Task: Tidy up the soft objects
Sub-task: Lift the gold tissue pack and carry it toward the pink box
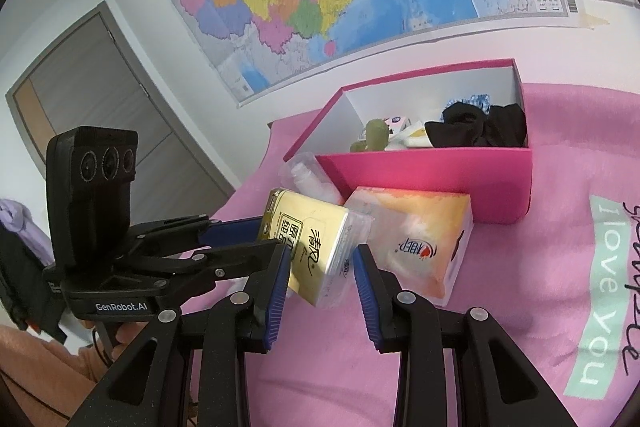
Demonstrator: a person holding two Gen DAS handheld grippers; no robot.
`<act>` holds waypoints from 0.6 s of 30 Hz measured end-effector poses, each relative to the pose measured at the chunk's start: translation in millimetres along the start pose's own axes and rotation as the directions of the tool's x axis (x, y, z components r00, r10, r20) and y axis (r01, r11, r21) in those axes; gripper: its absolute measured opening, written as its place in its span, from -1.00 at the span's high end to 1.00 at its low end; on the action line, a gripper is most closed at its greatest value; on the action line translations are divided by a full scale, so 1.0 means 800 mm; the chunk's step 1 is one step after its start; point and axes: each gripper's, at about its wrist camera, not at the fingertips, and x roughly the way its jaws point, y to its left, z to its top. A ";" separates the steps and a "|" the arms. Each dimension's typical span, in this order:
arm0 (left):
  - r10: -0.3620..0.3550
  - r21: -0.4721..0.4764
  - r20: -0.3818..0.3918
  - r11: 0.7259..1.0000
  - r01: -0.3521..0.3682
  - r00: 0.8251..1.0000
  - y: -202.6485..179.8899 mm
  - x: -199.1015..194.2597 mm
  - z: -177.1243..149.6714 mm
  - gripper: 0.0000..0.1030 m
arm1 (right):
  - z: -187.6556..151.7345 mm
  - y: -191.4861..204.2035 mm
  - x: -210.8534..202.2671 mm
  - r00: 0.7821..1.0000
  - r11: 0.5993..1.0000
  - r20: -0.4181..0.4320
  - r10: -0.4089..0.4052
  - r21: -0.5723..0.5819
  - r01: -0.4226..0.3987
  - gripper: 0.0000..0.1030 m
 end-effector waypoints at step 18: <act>0.002 0.014 0.018 1.000 -0.002 1.000 0.003 0.007 0.024 0.16 | 0.024 -0.003 -0.004 0.999 1.000 0.038 -0.005 -0.031 0.006 0.33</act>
